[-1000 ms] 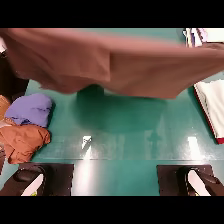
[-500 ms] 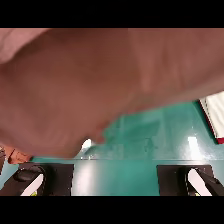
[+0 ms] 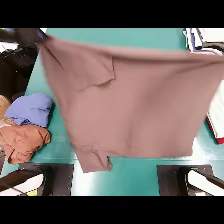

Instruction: Fold the shirts.

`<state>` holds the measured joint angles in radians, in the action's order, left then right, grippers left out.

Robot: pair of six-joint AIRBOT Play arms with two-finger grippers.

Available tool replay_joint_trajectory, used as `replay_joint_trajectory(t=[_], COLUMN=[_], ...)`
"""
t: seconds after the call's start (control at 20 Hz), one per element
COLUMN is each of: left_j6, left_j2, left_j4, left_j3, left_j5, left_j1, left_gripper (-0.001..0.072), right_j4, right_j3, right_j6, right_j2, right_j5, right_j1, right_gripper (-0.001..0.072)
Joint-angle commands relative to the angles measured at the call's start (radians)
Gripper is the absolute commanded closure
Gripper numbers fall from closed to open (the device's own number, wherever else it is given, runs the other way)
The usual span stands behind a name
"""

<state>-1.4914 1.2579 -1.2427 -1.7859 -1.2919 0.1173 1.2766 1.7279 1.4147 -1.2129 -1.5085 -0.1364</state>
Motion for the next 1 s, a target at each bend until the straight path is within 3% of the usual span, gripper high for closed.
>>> replay_joint_trajectory(t=[0.0,0.3,0.4,0.55,0.7,0.95], left_j6=[0.027,0.033,0.030,0.029,0.029,-0.028], left_j2=[0.228,0.418,0.418,0.418,0.418,0.418], left_j4=[-0.036,-0.082,-0.081,-0.089,-0.090,-0.088], left_j3=[0.085,0.084,0.084,0.084,0.096,0.239], left_j5=[0.021,0.423,0.484,0.318,0.114,0.110], left_j1=[-0.001,-0.002,-0.002,-0.002,-0.002,-0.002], left_gripper=[0.0685,0.0685,0.0685,0.0685,0.0686,0.0685], right_j4=[0.060,0.051,0.050,0.052,0.054,0.050], right_j3=[-0.103,0.032,0.109,0.160,0.072,-0.227], right_j6=[0.009,0.008,0.008,0.005,0.005,0.005], right_j2=[-0.201,-0.512,-0.553,-0.556,-0.514,-0.415], right_j5=[0.002,0.184,0.189,0.143,0.099,0.185], right_j1=[0.084,0.099,0.100,0.103,0.103,0.105], right_gripper=[0.0698,0.0699,0.0698,0.0698,0.0698,0.0697])
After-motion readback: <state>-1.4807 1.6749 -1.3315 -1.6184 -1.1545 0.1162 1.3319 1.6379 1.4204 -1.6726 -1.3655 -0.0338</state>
